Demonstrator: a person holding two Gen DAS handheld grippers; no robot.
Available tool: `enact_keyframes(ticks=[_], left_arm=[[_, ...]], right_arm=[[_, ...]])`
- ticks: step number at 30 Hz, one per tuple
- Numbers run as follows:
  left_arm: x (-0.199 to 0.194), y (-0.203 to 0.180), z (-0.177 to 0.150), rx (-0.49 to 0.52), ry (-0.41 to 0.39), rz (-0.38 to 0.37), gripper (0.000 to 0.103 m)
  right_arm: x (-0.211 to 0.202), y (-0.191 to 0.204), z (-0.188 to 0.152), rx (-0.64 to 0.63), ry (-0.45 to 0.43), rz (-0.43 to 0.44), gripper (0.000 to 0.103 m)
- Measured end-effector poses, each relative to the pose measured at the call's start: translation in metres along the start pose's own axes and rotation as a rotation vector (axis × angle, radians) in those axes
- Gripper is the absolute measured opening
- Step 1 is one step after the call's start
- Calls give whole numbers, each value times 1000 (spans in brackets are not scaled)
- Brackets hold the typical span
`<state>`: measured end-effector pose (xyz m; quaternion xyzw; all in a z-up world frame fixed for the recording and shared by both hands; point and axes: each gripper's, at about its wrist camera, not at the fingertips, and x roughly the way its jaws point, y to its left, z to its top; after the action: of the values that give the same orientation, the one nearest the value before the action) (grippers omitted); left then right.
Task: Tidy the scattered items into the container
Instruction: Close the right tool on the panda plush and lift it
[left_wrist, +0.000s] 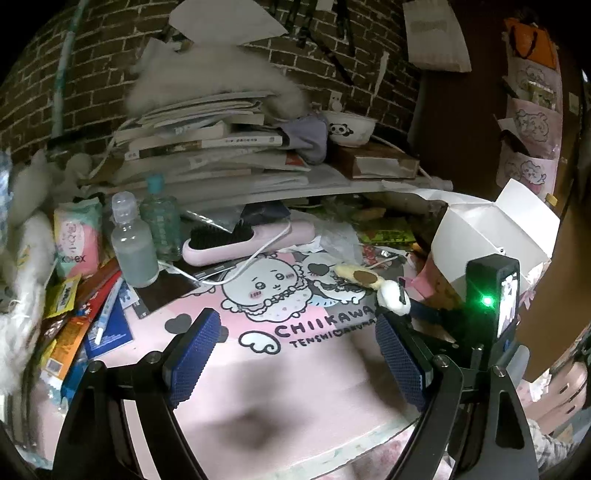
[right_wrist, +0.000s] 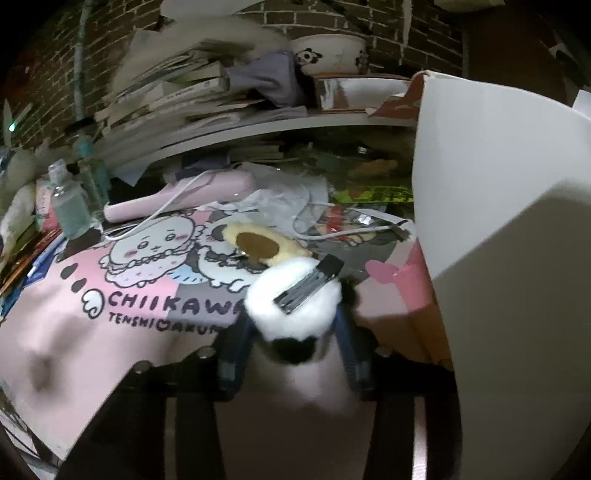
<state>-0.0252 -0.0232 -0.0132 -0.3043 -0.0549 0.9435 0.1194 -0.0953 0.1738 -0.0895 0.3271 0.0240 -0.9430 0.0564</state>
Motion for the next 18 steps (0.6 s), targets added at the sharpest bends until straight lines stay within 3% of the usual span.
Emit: enact_keyframes(ticks=[18], left_arm=[[-1, 6, -11, -24, 42, 44, 84]], right_arm=[[-45, 36, -22, -118, -81, 197, 34]])
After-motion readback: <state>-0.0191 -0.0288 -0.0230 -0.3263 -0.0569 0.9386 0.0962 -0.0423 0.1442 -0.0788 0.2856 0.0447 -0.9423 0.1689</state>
